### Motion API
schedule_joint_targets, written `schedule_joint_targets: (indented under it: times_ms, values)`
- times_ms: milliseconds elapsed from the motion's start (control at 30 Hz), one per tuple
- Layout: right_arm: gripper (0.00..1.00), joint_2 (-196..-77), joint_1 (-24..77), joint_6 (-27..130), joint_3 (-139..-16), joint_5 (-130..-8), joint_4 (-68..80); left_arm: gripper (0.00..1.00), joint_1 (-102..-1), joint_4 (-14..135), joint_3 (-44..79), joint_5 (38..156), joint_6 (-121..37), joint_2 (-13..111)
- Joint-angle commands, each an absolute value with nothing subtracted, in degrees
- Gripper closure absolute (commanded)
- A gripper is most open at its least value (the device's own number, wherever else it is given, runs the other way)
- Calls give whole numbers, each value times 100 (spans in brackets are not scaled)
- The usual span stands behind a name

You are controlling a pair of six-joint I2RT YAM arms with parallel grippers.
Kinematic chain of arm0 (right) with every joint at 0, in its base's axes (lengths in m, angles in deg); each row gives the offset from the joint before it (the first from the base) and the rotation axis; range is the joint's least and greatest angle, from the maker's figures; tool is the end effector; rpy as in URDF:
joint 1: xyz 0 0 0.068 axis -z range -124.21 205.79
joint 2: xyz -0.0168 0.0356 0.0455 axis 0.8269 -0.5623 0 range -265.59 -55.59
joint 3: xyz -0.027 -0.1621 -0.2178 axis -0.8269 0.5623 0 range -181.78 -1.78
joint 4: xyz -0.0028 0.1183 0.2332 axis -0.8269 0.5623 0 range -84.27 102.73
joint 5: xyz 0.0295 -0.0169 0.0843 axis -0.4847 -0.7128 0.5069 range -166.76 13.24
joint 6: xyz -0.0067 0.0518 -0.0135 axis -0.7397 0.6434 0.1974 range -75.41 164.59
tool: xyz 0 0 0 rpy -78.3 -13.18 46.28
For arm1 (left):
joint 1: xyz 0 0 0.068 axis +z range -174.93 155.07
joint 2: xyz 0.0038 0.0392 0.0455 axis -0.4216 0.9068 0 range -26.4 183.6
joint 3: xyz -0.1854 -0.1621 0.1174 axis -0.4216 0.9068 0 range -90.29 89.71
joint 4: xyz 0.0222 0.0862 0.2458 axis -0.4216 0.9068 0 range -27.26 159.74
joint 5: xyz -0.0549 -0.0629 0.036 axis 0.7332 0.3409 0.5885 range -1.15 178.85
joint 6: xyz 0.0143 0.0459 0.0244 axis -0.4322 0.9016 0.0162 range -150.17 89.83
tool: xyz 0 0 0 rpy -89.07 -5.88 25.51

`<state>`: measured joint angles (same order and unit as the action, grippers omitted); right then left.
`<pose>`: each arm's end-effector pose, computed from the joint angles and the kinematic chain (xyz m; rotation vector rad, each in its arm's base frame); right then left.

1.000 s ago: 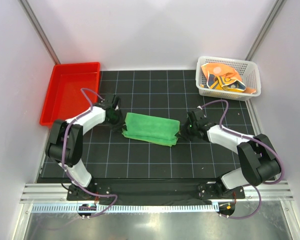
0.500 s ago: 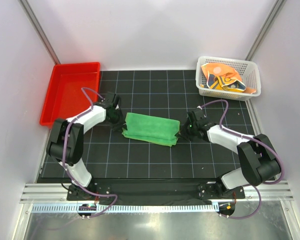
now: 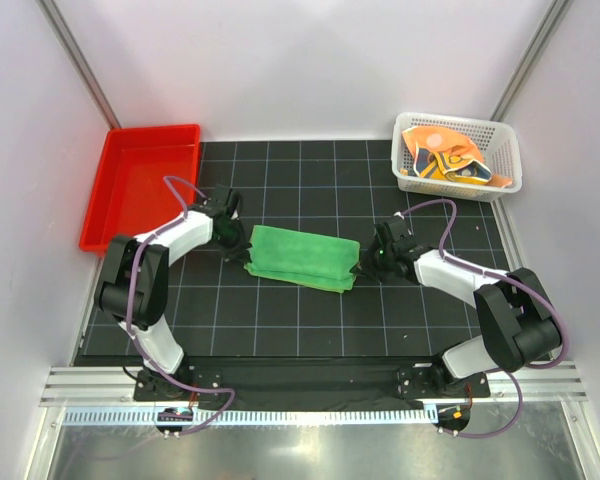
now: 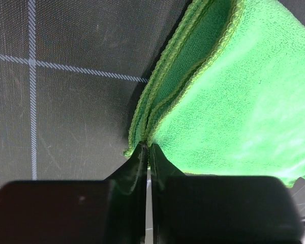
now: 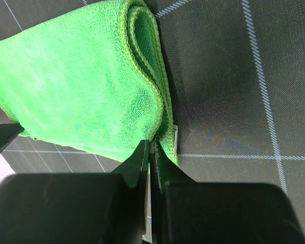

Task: Fold and stack the towels
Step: Fold the towel

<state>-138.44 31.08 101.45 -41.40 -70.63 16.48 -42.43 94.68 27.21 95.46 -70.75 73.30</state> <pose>0.2447 0.1168 0.1629 0.6907 2.5628 0.6711 0.3181 -0.1045 0.1712 -0.5409 2.8005 -0.3987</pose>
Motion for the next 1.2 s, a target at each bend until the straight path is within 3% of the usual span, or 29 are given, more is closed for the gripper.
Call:
schedule_joint_targets:
  times_ms: [0,400,567,633,933,1167]
  values:
    - [99,-13680,3065,10067,-4195,-7096,1531,98,-4207,9438,2555,9536,-7148,7326]
    - [99,-13557,3065,9952,-4512,-7044,1945,100,-4216,10176,1931,9439,-6946,7247]
    - [99,-13487,3065,9979,-4476,-7026,1944,95,-4216,10203,1975,9456,-6876,7274]
    - [99,-13469,3074,9979,-4476,-7043,1962,100,-4216,10194,1992,9491,-6849,7274]
    - [99,-13197,3065,10040,-4837,-6605,2497,100,-4216,10282,1940,9457,-6823,7186]
    - [99,-12670,3039,10014,-4074,-6533,2639,100,-4199,10449,2133,9114,-6647,7080]
